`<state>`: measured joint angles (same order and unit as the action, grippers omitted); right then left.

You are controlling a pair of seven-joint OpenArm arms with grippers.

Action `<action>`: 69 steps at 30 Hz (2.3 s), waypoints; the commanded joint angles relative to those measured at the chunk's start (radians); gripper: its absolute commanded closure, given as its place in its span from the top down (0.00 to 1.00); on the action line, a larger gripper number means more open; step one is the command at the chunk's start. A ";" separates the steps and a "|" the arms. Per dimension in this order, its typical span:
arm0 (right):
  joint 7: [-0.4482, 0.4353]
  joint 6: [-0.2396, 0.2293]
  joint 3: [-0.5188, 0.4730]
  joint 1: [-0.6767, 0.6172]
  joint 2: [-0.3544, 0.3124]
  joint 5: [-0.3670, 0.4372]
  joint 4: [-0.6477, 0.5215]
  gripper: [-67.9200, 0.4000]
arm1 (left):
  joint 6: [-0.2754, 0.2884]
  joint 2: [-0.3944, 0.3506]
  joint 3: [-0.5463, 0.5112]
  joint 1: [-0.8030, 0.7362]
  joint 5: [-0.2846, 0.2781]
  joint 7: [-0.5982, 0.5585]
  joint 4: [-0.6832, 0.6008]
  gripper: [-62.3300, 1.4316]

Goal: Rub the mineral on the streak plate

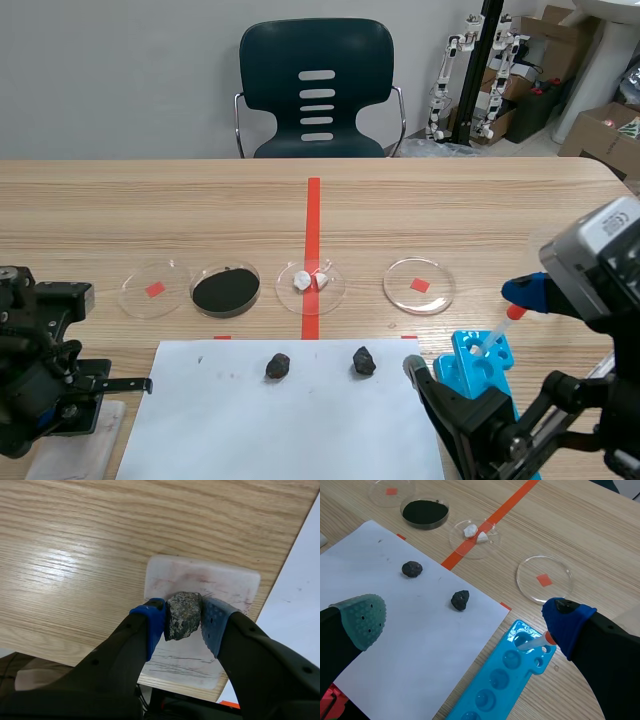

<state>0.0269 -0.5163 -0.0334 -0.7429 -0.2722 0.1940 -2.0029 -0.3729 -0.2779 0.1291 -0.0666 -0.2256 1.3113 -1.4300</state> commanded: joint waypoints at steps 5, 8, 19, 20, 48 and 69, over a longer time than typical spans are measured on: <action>-0.014 0.000 -0.012 0.009 -0.005 0.011 -0.026 1.00 | 0.026 -0.003 -0.004 0.003 -0.126 -0.047 -0.008 0.27; -0.014 0.000 -0.012 0.009 -0.005 0.011 -0.026 1.00 | 0.043 -0.003 -0.004 0.003 -0.189 -0.074 -0.008 0.27; -0.014 0.000 -0.012 0.009 -0.005 0.011 -0.026 1.00 | 0.045 -0.014 -0.004 0.000 -0.163 -0.071 -0.008 0.27; -0.014 0.000 -0.012 0.009 -0.005 0.011 -0.026 1.00 | 0.043 -0.019 -0.004 0.000 -0.142 -0.058 -0.008 0.27; -0.014 0.000 -0.012 0.009 -0.005 0.011 -0.026 1.00 | 0.055 -0.027 -0.004 0.001 -0.150 -0.051 0.038 0.27; -0.014 0.000 -0.012 0.009 -0.005 0.011 -0.026 1.00 | 0.098 -0.027 -0.004 0.017 -0.139 -0.040 0.038 0.27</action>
<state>0.0265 -0.5163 -0.0334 -0.7429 -0.2722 0.1940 -2.0029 -0.2676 -0.3046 0.1204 -0.0483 -0.3908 1.2480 -1.3956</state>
